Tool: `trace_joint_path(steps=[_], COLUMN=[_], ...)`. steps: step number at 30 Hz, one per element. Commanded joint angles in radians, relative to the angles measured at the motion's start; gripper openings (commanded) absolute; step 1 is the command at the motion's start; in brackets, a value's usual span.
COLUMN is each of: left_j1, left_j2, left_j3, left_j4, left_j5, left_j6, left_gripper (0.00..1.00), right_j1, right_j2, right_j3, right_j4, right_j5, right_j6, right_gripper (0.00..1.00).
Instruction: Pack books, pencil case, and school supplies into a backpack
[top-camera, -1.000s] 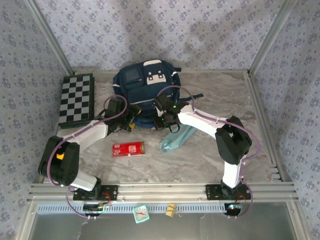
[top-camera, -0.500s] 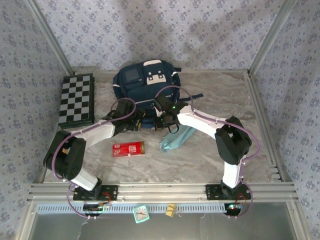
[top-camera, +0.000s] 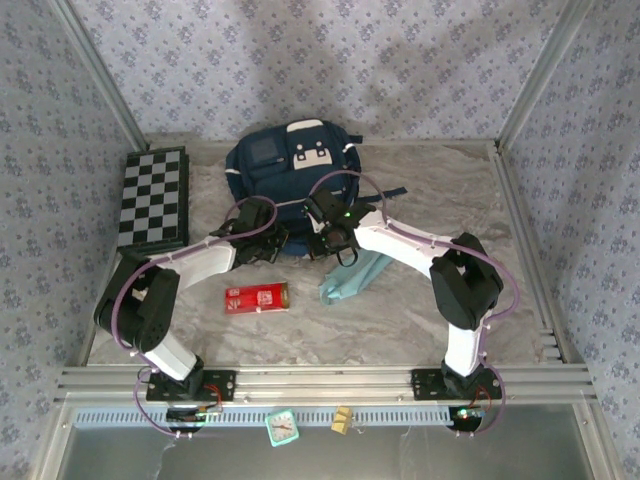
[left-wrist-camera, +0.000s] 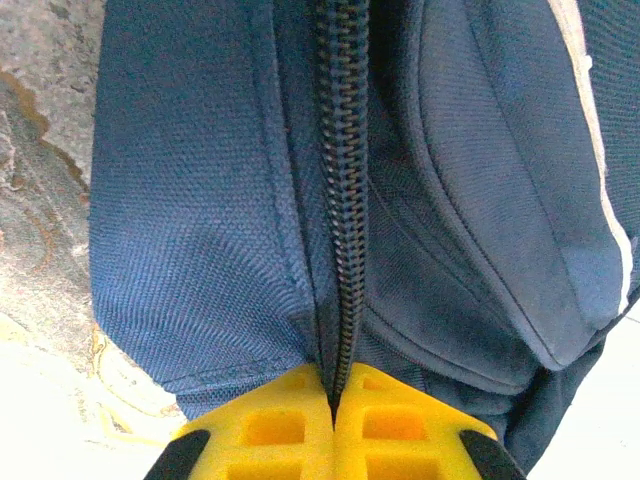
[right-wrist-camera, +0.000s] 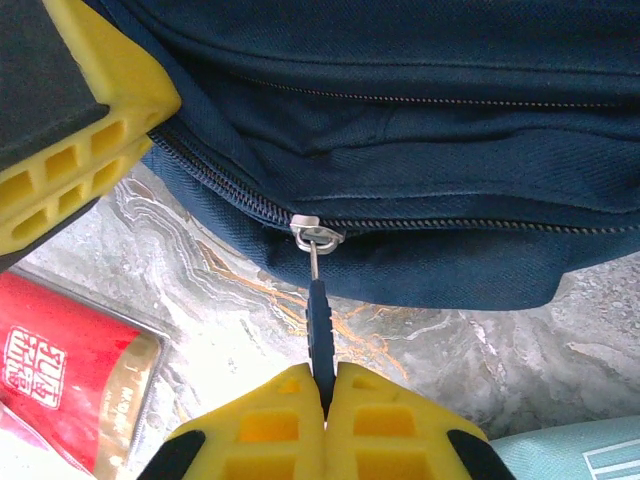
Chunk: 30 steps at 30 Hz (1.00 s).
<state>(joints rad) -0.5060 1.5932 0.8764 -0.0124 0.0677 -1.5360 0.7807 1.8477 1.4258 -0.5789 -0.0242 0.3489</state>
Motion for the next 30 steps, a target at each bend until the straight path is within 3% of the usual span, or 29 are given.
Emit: trace_joint_path(steps=[1, 6, 15, 25, 30], left_j1=[0.009, 0.037, 0.196, 0.36, 0.39], left_j2=[-0.029, -0.083, -0.117, -0.012, 0.009], left_j3=[0.031, 0.033, 0.027, 0.17, 0.216], left_j4=[-0.047, -0.128, -0.143, -0.146, -0.15], left_j5=[-0.05, -0.098, 0.011, 0.149, 0.185], left_j6=[0.029, 0.095, 0.252, 0.431, 0.511], left_gripper=[0.0, 0.0, 0.0, 0.0, 0.0], right_j1=[0.011, -0.001, -0.071, 0.059, 0.062], right_j2=[-0.027, -0.061, -0.093, -0.055, 0.018], right_j3=[0.006, -0.022, -0.075, 0.015, 0.077], right_j4=[-0.069, -0.108, -0.136, -0.092, -0.027], right_j5=[0.033, 0.057, 0.11, 0.046, -0.004], right_j6=[-0.026, -0.046, -0.085, -0.002, 0.051], right_gripper=[0.0, 0.0, 0.0, 0.0, 0.0])
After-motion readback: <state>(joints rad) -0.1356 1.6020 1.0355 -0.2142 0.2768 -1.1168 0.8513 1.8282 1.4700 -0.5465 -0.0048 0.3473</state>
